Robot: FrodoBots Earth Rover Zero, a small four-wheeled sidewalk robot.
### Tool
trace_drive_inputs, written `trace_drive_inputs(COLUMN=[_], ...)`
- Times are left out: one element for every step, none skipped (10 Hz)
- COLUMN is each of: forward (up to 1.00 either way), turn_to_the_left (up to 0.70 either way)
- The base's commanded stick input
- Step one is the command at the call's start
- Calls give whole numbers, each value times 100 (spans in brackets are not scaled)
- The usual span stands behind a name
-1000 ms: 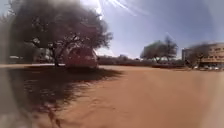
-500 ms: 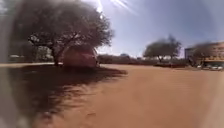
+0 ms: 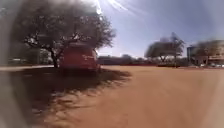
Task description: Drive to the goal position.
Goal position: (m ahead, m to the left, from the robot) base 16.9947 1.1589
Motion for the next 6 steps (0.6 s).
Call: trace_drive_inputs(forward=[100, 100, 100, 100, 100, 100], turn_to_the_left=[0, 0, 0, 0, 0, 0])
